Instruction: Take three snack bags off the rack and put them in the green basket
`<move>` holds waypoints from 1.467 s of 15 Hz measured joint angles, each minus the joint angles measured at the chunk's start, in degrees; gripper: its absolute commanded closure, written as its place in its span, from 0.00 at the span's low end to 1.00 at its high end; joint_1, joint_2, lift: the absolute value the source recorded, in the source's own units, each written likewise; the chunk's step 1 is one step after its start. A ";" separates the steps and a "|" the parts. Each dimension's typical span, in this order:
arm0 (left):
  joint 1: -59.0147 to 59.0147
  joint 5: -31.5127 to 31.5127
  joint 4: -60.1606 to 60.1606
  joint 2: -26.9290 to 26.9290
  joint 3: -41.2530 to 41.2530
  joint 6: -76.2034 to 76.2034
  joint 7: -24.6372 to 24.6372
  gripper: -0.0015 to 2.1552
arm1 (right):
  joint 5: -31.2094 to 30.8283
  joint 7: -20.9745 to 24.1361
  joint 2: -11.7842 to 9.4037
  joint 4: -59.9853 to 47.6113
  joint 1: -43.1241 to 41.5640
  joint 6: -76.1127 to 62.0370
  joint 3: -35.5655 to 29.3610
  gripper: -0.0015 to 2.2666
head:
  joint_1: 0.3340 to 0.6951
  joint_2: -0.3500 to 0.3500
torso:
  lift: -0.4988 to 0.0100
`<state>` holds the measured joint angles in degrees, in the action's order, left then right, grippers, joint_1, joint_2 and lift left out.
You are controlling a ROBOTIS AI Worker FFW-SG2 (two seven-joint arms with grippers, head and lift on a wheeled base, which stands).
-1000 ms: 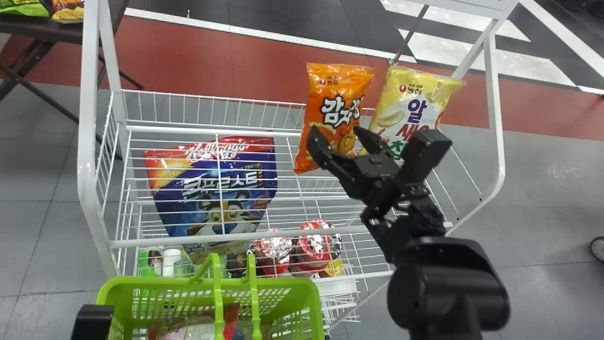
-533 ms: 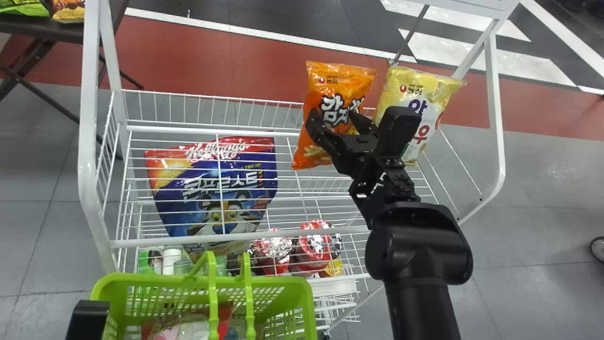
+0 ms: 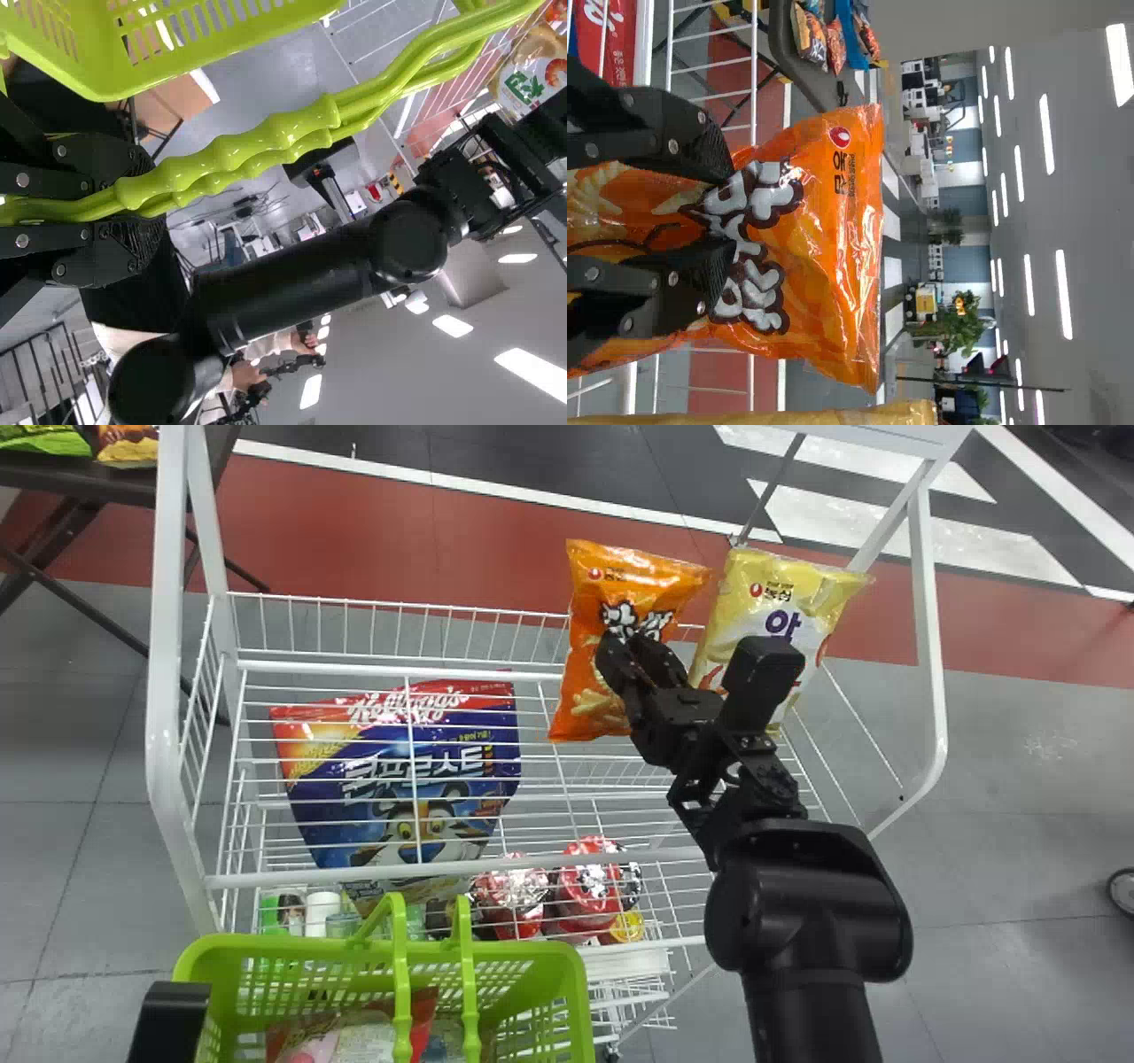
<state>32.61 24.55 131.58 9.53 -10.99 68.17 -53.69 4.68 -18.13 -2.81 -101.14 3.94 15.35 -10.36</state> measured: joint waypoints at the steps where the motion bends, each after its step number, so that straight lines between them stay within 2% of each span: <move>1: 0.06 -0.03 0.01 -0.05 0.00 0.00 0.00 0.57 | 0.41 -0.36 0.00 -2.87 1.80 0.24 -0.02 0.96 | 1.00 0.00 | 0.94; 6: 0.28 -0.10 0.24 -0.23 -0.04 -0.16 -0.02 0.57 | 4.44 -2.28 0.00 -21.27 11.98 9.21 -3.31 0.96 | 1.00 0.00 | 0.94; 10: 0.42 -0.43 0.48 -0.46 -0.05 -0.18 0.03 0.57 | 11.66 -4.40 0.23 -37.40 24.48 20.29 -9.39 0.95 | 1.00 0.00 | 0.94; 12: 0.50 -0.60 0.52 -0.67 -0.14 -0.18 0.17 0.57 | 14.98 -6.18 0.33 -42.05 30.13 23.61 -11.93 0.95 | 1.00 0.00 | 0.94; 18: 1.39 -0.99 0.63 -1.52 -0.26 -1.11 0.53 0.57 | 20.51 -10.33 -0.24 -46.88 35.74 51.36 -13.83 0.95 | 1.00 0.00 | 0.94; 22: 1.96 -1.36 1.27 -1.58 -0.43 -1.24 0.74 0.57 | 23.93 -11.15 -0.55 -46.48 37.39 65.15 -10.44 0.95 | 1.00 0.00 | 0.94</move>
<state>34.57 23.20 132.84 7.95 -11.42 66.93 -52.95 28.61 -29.29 -3.36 -147.62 41.33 80.49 -20.79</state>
